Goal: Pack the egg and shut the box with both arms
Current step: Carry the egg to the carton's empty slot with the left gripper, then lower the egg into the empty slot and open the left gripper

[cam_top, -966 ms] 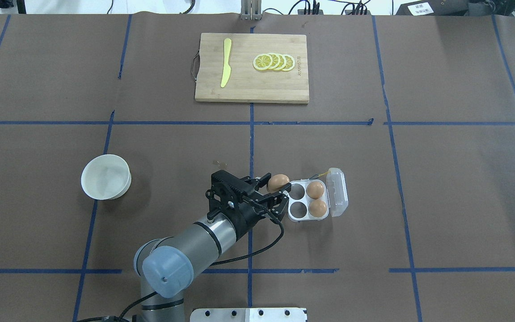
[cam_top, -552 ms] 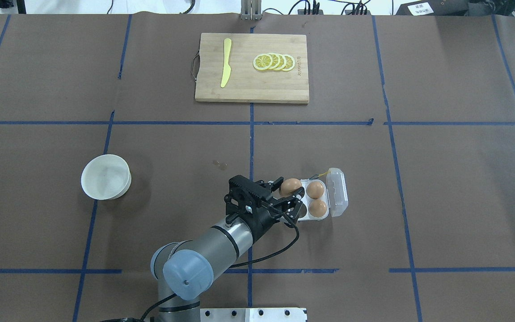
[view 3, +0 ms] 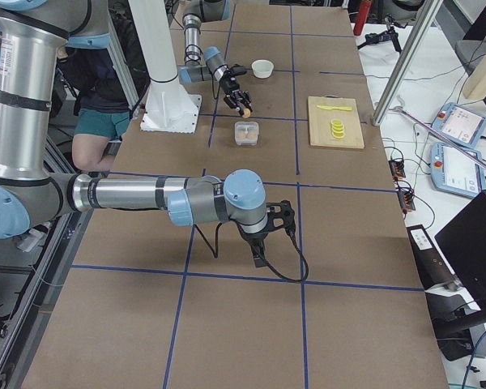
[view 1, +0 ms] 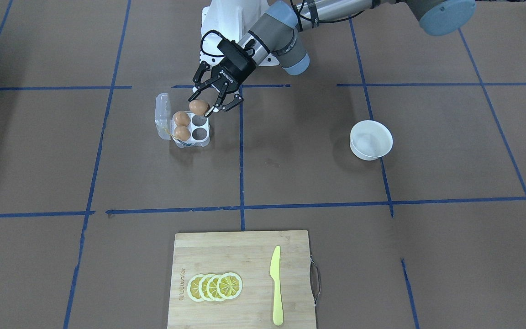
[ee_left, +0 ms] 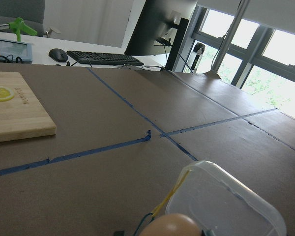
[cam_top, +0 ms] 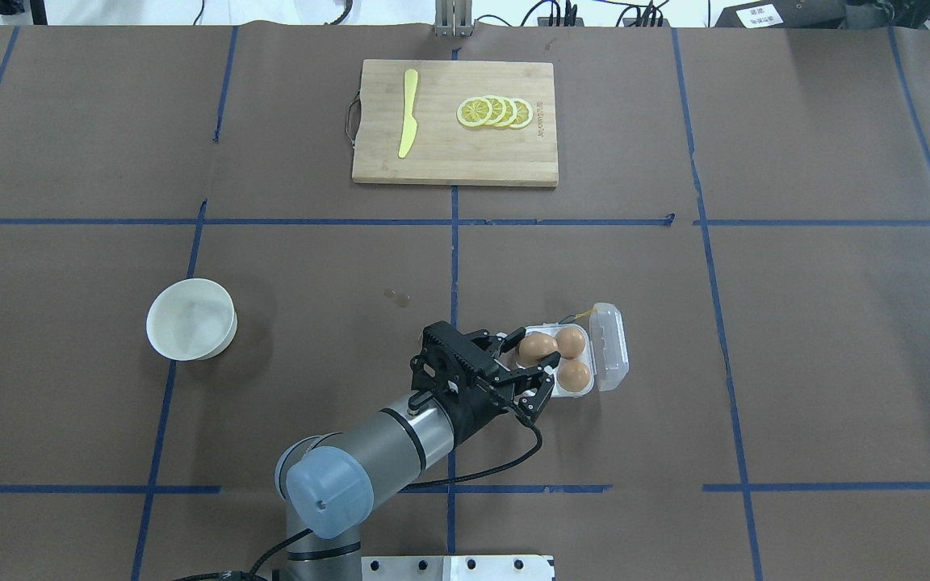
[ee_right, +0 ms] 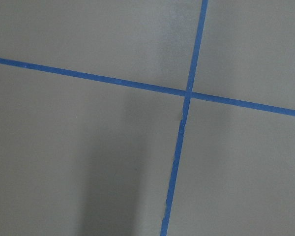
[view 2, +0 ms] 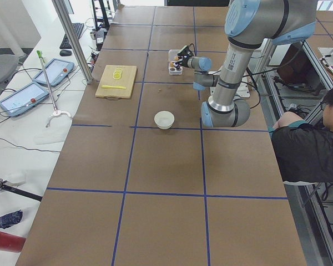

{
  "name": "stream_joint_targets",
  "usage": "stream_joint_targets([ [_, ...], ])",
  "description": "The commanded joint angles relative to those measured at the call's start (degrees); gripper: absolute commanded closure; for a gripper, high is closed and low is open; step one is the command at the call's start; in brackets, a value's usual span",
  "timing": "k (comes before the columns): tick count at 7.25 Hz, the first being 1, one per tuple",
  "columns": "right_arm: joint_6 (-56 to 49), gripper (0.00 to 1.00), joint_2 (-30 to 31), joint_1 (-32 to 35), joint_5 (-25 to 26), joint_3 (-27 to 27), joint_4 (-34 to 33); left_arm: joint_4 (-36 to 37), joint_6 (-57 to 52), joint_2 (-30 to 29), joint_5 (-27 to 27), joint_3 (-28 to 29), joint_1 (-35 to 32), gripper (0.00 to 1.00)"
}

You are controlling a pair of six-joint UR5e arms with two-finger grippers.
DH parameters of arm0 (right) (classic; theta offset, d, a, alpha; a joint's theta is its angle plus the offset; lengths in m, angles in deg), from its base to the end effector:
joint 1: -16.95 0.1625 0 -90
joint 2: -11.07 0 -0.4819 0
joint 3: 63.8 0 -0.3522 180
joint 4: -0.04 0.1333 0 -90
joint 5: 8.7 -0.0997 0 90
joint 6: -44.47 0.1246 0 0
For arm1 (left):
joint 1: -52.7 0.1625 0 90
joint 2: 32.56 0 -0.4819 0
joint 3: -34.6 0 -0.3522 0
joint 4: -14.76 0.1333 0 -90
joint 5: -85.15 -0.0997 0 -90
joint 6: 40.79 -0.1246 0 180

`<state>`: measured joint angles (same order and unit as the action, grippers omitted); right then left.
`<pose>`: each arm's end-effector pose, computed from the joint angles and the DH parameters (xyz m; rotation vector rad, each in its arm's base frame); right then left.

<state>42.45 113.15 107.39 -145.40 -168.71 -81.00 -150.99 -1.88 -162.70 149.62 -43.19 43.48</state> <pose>0.0454 -0.3656 0.6796 0.2117 -0.8080 -0.1098 0.6684 -0.2979 0.2425 1.1549 1.3643 0.1217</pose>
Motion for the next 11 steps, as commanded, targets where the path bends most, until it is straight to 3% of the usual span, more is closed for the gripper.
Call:
stream_joint_targets([
  [1,0.0,0.0,0.1,0.0,0.0,0.1,0.0,-1.6,-1.0,-0.1,0.5,2.5,0.0,1.0],
  [9,-0.2,0.0,0.1,0.0,0.0,0.1,-0.1,-1.6,-2.4,-2.1,1.9,5.4,0.2,1.0],
  [10,-0.2,0.0,0.1,0.0,0.0,0.1,-0.1,-1.6,-2.5,-2.2,1.9,5.8,0.2,0.96],
  [11,-0.2,0.0,0.1,0.0,0.0,0.2,-0.1,-1.6,-2.5,-2.4,1.9,5.9,0.2,0.85],
])
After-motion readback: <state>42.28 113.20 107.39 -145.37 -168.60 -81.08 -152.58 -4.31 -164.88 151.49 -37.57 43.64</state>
